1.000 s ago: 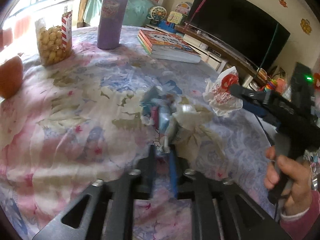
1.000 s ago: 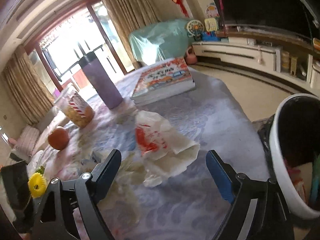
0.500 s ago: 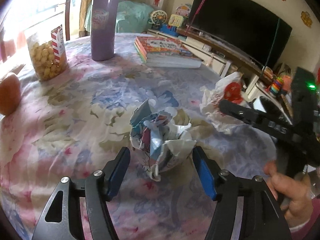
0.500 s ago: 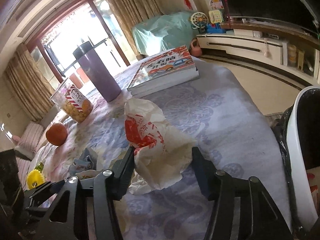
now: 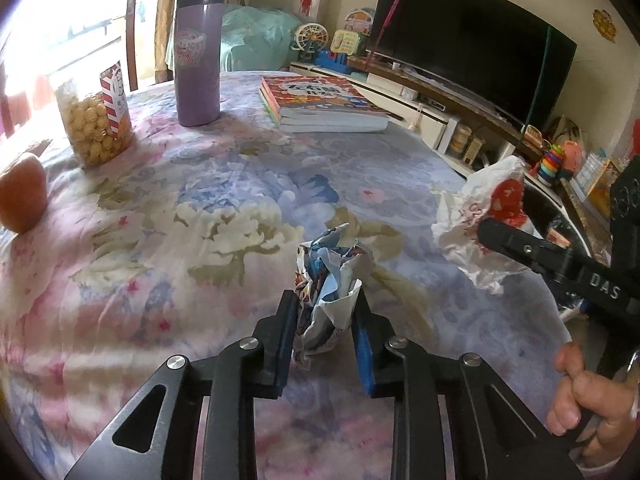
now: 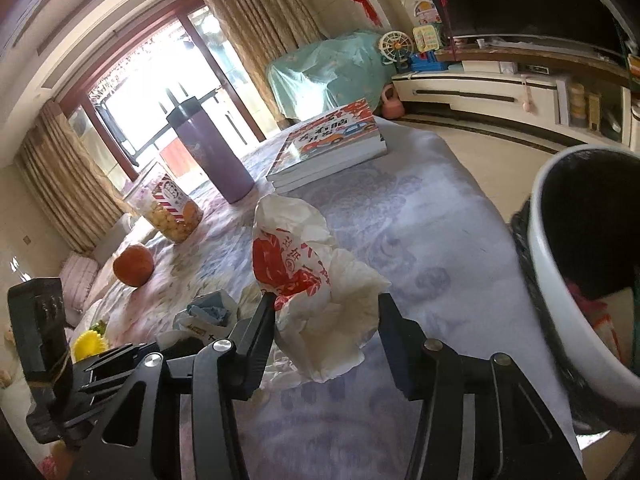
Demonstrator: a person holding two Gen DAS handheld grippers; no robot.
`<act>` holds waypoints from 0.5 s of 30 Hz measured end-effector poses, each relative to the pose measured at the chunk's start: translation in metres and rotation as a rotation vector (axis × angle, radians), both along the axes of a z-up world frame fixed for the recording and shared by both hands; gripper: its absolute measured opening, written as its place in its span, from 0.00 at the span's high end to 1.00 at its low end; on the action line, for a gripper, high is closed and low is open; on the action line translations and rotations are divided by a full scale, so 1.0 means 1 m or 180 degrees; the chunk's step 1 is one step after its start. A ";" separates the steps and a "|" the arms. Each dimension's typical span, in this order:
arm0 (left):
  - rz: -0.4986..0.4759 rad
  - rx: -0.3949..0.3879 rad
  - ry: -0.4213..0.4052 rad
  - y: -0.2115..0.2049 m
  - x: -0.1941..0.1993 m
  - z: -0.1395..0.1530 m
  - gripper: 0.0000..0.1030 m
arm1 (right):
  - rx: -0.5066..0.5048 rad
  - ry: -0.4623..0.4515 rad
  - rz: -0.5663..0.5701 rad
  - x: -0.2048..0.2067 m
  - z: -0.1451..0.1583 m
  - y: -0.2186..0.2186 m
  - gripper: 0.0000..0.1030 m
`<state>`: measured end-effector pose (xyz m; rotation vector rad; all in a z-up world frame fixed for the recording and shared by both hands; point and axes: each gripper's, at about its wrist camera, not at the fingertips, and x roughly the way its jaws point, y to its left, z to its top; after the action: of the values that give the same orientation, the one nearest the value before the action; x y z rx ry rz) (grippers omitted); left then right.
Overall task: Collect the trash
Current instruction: 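Carry the crumpled paper and white bag over the trash bin with both tools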
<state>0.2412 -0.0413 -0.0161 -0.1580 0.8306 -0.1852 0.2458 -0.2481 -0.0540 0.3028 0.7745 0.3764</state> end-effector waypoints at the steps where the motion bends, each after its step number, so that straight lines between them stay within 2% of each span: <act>1: -0.0013 -0.0022 -0.0003 -0.001 -0.004 0.002 0.77 | 0.0014 -0.0017 -0.0001 -0.005 0.002 -0.002 0.51; 8: -0.0112 -0.0107 -0.0076 -0.009 -0.028 0.014 0.77 | 0.0149 -0.0153 0.0015 -0.043 0.020 -0.011 0.51; 15: -0.0232 -0.0186 -0.0080 -0.023 -0.046 0.020 0.77 | 0.0165 -0.0192 -0.0039 -0.069 0.023 -0.025 0.51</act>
<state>0.1952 -0.0641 0.0034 -0.1800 0.8069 -0.2796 0.1768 -0.2727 -0.0309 0.3431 0.7041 0.3929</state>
